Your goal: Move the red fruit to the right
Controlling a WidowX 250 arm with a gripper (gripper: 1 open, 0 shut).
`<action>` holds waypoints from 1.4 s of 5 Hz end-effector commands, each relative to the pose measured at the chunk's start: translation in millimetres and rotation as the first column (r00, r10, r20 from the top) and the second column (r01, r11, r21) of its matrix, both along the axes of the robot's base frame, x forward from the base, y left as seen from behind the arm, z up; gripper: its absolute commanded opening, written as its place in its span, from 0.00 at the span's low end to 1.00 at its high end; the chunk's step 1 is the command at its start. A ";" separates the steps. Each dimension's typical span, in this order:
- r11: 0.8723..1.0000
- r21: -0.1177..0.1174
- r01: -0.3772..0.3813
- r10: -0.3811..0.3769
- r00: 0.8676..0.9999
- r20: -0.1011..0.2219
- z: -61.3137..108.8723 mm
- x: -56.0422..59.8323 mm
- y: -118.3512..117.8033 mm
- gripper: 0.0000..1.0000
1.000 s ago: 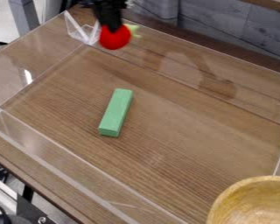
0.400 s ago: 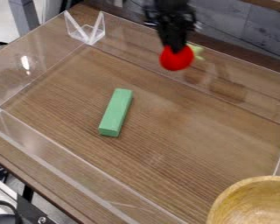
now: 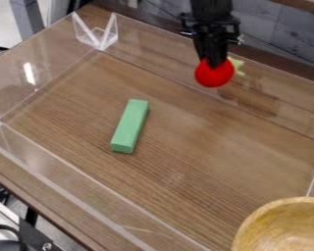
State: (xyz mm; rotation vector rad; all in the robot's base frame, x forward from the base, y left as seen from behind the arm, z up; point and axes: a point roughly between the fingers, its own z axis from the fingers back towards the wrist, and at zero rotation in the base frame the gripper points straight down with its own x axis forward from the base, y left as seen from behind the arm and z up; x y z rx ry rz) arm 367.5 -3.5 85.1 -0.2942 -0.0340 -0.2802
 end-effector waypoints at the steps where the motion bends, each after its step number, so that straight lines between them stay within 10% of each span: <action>1: 0.999 0.008 0.039 -0.040 0.998 0.044 8.1 2.5 4.6 0.00; 2: 1.000 0.010 0.011 -0.011 0.999 0.036 2.2 2.9 3.2 0.00; 3: 1.000 0.010 -0.021 0.021 0.999 0.032 -1.8 2.6 2.8 1.00; 4: 0.996 0.008 -0.084 0.084 0.996 0.031 -5.4 2.4 11.6 0.00; 5: 0.989 0.007 -0.146 0.146 0.989 0.040 -5.2 2.3 21.1 1.00; 7: 0.990 0.011 -0.139 0.138 0.987 0.083 -9.9 3.3 14.1 1.00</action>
